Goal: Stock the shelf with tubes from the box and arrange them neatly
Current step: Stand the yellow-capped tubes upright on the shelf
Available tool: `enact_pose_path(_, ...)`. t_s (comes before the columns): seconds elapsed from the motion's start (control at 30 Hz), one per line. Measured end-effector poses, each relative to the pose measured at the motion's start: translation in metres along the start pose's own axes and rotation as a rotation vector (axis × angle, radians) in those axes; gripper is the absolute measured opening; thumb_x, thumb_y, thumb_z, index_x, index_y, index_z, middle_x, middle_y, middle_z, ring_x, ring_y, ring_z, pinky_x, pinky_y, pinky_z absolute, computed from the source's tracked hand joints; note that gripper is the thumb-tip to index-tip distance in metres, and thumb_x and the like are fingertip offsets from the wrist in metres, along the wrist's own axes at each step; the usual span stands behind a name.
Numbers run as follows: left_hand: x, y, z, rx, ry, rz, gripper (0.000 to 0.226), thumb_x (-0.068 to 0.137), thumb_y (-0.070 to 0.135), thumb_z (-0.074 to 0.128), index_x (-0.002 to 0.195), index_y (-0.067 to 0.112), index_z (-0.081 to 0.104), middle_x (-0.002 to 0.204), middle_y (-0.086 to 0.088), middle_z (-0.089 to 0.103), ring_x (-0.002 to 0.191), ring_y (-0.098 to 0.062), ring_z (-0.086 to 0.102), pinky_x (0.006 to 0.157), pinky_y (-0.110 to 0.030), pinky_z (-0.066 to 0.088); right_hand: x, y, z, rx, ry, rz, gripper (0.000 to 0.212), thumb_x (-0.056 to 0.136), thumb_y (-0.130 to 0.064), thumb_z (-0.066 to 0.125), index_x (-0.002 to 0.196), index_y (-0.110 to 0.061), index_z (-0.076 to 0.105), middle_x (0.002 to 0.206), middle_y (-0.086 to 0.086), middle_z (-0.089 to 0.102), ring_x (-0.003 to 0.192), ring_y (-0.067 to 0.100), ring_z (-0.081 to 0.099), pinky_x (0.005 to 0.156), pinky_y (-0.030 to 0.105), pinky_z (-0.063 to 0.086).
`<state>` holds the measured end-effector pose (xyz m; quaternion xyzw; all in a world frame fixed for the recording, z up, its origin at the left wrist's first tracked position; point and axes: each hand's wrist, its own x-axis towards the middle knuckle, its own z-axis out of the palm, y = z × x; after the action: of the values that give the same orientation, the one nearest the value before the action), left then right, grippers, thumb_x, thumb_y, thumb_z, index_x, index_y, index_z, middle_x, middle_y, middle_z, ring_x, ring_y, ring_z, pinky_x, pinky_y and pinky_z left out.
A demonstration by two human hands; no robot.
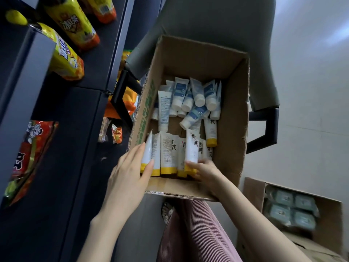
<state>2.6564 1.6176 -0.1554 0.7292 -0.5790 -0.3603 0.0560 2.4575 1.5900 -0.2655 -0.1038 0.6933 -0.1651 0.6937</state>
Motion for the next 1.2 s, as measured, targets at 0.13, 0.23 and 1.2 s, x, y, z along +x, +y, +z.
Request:
enact_pose_path(0.13,0.003,0.004,0.003,-0.123,-0.019,0.006,0.054,0.096,0.043,0.041,0.148,0.030,0.028,0.150,0.015,0.032,0.136,-0.005,0.028,0.106,-0.028,0.028,-0.029,-0.006,0.018,-0.117,-0.124,-0.187,0.043,0.080,-0.017,0.074,0.116,-0.006,0.053,0.115,0.012,0.065,0.103,0.024,0.065,0.093,0.035,0.050)
enact_pose_path(0.23,0.008,0.010,0.003,-0.367,0.002,-0.029,0.052,0.094,0.037,0.052,0.143,0.030,0.037,0.138,0.015,0.046,0.125,0.000,0.041,0.098,-0.015,0.034,-0.051,-0.016,0.031,-0.177,-0.163,-0.362,0.040,0.077,-0.019,0.078,0.109,-0.012,0.056,0.111,0.005,0.065,0.092,0.017,0.068,0.082,0.028,0.055)
enact_pose_path(1.2,0.019,-0.001,-0.010,-1.001,0.207,-0.172,0.028,0.071,0.030,0.070,0.098,0.025,0.068,0.094,0.014,0.074,0.086,-0.002,0.069,0.067,-0.013,0.053,0.016,-0.030,0.019,-0.471,0.164,-0.571,0.060,0.088,-0.038,0.063,0.139,-0.013,0.041,0.139,0.003,0.045,0.127,0.013,0.042,0.104,0.030,0.037)
